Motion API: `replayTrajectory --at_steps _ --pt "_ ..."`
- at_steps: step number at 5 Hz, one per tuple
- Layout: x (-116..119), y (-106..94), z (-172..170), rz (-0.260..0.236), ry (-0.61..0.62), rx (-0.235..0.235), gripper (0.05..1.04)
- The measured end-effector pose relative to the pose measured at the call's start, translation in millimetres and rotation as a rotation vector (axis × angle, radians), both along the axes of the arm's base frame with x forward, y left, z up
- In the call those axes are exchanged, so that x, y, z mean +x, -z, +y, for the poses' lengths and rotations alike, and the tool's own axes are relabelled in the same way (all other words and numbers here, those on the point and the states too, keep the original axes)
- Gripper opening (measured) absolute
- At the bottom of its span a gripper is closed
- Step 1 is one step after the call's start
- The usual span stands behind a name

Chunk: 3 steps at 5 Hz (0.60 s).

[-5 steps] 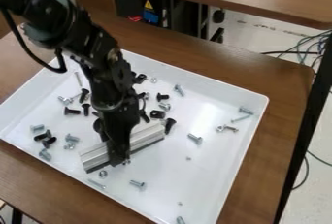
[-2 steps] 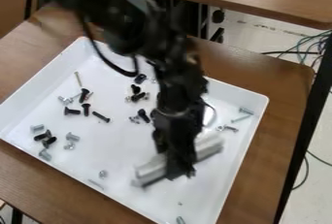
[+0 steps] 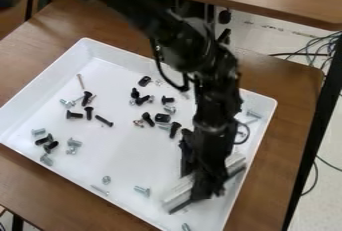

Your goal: Sweep into pile

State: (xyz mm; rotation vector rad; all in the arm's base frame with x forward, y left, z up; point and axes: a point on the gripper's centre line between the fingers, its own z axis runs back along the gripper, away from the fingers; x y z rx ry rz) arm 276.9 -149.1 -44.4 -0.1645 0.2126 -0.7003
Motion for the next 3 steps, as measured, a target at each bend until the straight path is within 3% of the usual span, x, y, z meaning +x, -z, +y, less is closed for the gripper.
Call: replayTrajectory --at_steps 3 --pt "75 1.6 -14 -0.027 -0.172 -0.148 0.364"
